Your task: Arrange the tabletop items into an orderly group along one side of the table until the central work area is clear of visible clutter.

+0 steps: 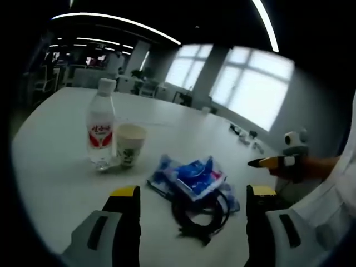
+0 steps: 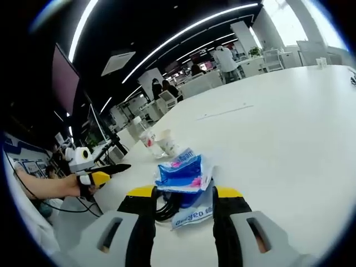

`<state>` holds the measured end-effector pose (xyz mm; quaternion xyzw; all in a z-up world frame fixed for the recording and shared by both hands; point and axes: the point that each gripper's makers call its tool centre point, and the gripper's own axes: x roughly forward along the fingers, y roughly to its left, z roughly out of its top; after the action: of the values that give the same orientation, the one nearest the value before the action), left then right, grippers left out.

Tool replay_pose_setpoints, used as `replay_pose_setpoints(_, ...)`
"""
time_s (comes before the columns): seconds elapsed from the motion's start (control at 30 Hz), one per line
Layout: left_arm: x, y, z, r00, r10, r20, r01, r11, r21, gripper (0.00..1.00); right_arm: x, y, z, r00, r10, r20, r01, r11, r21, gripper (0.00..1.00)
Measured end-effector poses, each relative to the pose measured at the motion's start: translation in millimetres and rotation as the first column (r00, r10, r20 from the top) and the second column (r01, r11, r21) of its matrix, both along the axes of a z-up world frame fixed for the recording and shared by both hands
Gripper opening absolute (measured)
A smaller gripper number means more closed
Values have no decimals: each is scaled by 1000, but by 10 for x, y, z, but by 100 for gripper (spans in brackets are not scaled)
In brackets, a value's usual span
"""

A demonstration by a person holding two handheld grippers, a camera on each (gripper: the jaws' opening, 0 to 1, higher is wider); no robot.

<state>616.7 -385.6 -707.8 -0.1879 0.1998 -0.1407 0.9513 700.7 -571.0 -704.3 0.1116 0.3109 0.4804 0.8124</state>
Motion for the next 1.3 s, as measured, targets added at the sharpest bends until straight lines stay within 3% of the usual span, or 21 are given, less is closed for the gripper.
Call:
replay_pose_setpoints(0.6,238,-292,-159,991,93,-92,-95,995,-12,61,303,264,-231,989,124,-83,-126,992,-20,36)
replay_pose_setpoints(1.0,386,-379,-366,966,196,-166,-204,978,-32,55,340,409,-422,974,186,-128,-195,979,-63,35)
replay_pose_setpoints(1.3,447,-453,-436,949,236,-209,-251,967,-47,43,350,441,-532,967,201,-157,-214,974,-74,34)
